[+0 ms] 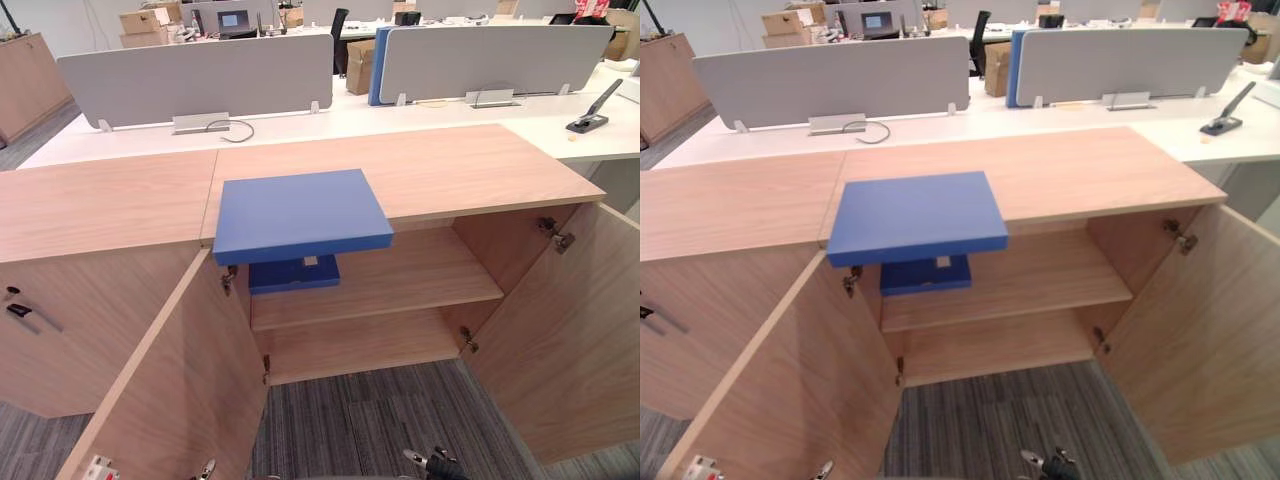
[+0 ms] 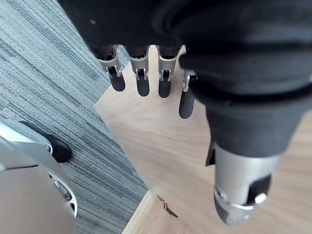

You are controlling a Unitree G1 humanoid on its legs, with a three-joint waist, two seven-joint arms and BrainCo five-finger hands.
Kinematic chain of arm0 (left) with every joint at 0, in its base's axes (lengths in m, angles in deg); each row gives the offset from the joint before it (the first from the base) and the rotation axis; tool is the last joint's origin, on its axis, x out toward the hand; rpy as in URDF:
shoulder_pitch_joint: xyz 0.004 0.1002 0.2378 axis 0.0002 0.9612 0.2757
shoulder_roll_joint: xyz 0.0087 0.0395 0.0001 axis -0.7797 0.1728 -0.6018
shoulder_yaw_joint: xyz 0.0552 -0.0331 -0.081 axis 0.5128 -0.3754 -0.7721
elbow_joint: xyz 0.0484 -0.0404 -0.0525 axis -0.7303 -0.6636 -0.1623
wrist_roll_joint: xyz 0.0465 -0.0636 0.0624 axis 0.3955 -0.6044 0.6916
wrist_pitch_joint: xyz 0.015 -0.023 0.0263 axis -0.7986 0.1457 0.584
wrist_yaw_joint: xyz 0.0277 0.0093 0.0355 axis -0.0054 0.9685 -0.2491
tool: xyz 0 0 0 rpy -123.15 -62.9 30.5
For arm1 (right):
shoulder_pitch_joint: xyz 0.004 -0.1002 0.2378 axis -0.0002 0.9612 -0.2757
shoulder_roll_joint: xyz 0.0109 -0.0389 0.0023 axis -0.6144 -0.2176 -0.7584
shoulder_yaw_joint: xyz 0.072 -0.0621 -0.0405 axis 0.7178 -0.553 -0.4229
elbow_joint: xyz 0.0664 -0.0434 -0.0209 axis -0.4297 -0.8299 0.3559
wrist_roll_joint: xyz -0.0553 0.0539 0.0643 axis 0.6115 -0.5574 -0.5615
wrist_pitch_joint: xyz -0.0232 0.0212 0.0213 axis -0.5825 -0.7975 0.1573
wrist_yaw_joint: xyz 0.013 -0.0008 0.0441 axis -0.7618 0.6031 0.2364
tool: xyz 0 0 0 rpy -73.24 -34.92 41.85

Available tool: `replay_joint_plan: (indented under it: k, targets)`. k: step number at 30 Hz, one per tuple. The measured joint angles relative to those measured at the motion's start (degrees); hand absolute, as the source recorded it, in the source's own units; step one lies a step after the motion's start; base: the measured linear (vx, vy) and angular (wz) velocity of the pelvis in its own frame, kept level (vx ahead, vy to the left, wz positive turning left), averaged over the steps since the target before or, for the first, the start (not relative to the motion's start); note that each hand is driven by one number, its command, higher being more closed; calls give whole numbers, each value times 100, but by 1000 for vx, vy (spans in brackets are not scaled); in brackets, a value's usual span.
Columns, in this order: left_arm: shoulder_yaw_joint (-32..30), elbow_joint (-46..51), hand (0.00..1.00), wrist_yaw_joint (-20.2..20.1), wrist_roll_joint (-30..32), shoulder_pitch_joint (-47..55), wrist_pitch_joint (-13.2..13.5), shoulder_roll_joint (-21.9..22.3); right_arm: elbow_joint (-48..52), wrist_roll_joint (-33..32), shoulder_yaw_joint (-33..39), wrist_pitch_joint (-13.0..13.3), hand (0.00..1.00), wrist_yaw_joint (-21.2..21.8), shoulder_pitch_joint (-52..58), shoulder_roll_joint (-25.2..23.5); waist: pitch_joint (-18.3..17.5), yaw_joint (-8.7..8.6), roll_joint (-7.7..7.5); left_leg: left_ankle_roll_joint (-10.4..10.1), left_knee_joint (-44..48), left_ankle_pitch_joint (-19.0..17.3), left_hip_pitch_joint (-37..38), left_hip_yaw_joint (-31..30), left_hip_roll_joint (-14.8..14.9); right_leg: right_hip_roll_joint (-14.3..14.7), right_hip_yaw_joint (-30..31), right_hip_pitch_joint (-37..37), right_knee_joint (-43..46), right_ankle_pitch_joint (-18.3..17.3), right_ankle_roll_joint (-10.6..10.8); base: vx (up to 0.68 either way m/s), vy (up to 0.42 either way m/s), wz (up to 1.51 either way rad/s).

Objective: Walk over to the cabinet, pick up the folder, carry it to the office cabinet, place the folder inside the office cabinet, then close the office cabinet door

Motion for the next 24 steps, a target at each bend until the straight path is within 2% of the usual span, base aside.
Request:
replay_joint_plan:
  k: [1,2,3,4,5,6,7,8,10,14,15,16,19,23,24]
  targets:
    - [124,-11,0,-46,17,-3,3,-26,-25,-3,35,-2,0,2,-35,7,27,-3,35,-16,47,13,-14,-53,87,201,-38,-20,-291,-437,134,94,-109,16]
    - [188,-18,0,-85,18,-22,8,-25,-26,-4,64,-1,0,2,-43,5,45,-16,65,-33,107,11,-12,-99,210,413,-40,-19,-681,-653,219,83,-137,19]
    - [201,-18,0,-114,8,-23,13,-26,-24,-2,60,-2,0,2,-43,2,47,-19,72,-63,132,7,-4,-140,262,503,-35,-17,-914,-662,233,71,-196,28]
    - [201,-2,0,-198,-25,-25,23,-60,-25,1,33,-7,0,3,-38,-13,47,-23,-3,-174,194,-5,2,-235,283,586,-1,-7,-1478,-535,223,39,-244,35]
    - [191,-9,0,-288,-94,-42,35,-130,-54,-6,-10,-11,0,7,-8,-55,75,-22,-225,-317,210,-35,57,-356,201,583,88,55,-1790,-345,612,39,-268,30]
    - [182,-35,0,-325,-146,-38,22,-110,-69,0,-19,-12,0,19,-5,-14,63,-3,-156,-369,180,-33,107,-379,230,609,58,106,-1809,-366,605,44,-243,13]
    - [115,-36,0,-384,-278,-2,31,30,-68,7,-64,-19,0,32,2,68,-18,0,-6,-438,76,7,128,-390,388,752,-7,142,-1916,-382,586,52,-218,-3]
    - [46,-34,0,-444,-495,16,45,140,-44,5,-212,-19,0,65,-10,133,-14,8,65,-526,-65,68,188,-418,475,878,-69,175,-2001,-384,573,44,-197,-1]
    - [33,28,0,-540,-795,6,62,175,-44,7,-251,-23,0,82,-18,145,-23,1,67,-664,-250,170,186,-544,643,1091,-213,268,-2227,-357,526,18,-208,17]
    - [231,401,0,-655,-1391,66,65,183,-62,8,-394,-62,0,114,-2,134,-53,10,-42,-770,-570,381,160,-685,824,1317,-447,320,-2517,-266,392,59,-130,19]
    - [615,1010,0,-682,-1830,140,60,225,-80,6,-394,-74,0,118,0,136,-60,10,-50,-785,-604,407,120,-794,835,1353,-522,385,-2631,-246,396,80,-42,29]
    - [706,1171,0,-683,-1899,171,59,243,-80,5,-395,-76,0,118,0,137,-65,7,-45,-785,-600,408,106,-820,834,1358,-550,401,-2658,-239,400,90,-12,34]
    - [1546,2844,0,-709,-2234,411,77,291,-122,7,-473,-107,0,121,-29,109,-92,12,-45,-784,-600,403,-19,-967,826,1434,-673,487,-2943,-131,412,92,7,17]
    - [1899,4730,0,-622,-2194,656,176,340,-122,32,-614,-111,0,105,-71,70,-79,4,-53,-696,-530,327,-108,-1061,770,1457,-759,696,-3334,77,415,98,55,5]
    - [1933,4902,0,-571,-2074,685,196,343,-121,64,-630,-116,0,98,-71,62,-75,9,-60,-674,-504,306,-107,-1091,752,1445,-776,739,-3365,88,420,49,74,23]
